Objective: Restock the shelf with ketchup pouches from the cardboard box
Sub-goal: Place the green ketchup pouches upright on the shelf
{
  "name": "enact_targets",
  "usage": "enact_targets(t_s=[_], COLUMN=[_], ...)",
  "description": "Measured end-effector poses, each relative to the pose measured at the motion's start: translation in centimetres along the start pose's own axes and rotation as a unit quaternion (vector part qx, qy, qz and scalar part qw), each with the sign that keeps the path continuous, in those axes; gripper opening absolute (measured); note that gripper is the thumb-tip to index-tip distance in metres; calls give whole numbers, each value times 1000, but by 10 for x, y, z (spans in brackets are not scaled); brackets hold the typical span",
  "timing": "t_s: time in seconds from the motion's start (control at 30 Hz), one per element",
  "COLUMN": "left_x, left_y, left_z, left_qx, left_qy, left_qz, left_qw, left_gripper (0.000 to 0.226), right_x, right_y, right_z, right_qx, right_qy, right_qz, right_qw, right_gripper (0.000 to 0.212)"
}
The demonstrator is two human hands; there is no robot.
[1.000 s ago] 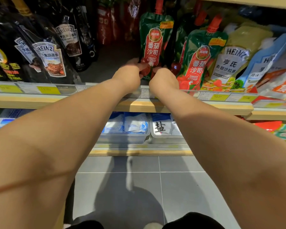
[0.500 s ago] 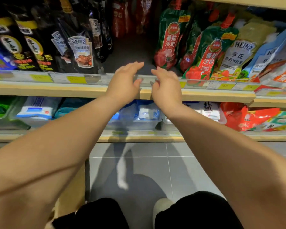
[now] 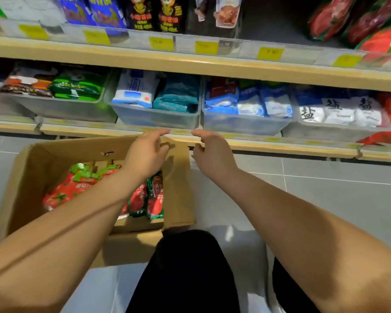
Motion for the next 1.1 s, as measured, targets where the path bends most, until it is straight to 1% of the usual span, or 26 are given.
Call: enact_targets(t_s=[0.13,0.23,0.3,0.37,0.43,0.5,0.53,0.63,0.7,0.77,0.83,0.9,1.03,1.1], left_x=[35,58,71,84,94,97,95,91,92,91,89,87,86,87], left_y=[3,-8,-20,-36,-52,-68,-75,-92,-101,-111,-116,-119,-119,-119], left_z=[76,130,157,178,187,197,201,208,211,215,216,215,217,218], left_qx=[-4,22,41,64,87,106,111,122,149,175,189,205,238,234], left_qy=[65,177,253,294,297,293,290,302,323,336,332,334,355,360], left_qz=[25,50,81,120,156,192,213,262,277,282,296,311,312,311], left_qw=[998,983,963,946,938,930,926,908,893,882,876,866,848,848], left_gripper=[41,40,39,37,37,32,31,37,36,37,45,50,42,43], right_x=[17,28,33,35,34,31,28,20,17,15,15,13,15,16], right_y=[-66,-116,-144,-176,-202,-228,-237,-257,-267,-278,-285,-290,-294,-297], right_z=[27,38,39,39,34,28,24,10,1,-5,-10,-12,-17,-19], right_qx=[-34,-16,-41,-68,-87,-82,-76,-62,-97,-136,-149,-167,-149,-149], right_qy=[-17,-29,-79,-151,-230,-290,-312,-359,-390,-413,-438,-439,-445,-454], right_qz=[78,122,160,209,247,262,268,277,263,258,257,264,288,290], right_qw=[996,992,983,964,937,917,908,889,877,862,849,842,835,829], right_gripper=[38,36,37,37,36,38,38,34,35,38,41,40,34,31])
Point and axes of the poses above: each hand's wrist, its own x-axis away from the middle knuckle, its own y-axis out of the back of the hand, z = x × y, the point moved 3 cm from there along -x, towards the middle knuckle, and after that the axes turned 1 degree about x, right-handed, at the moved point
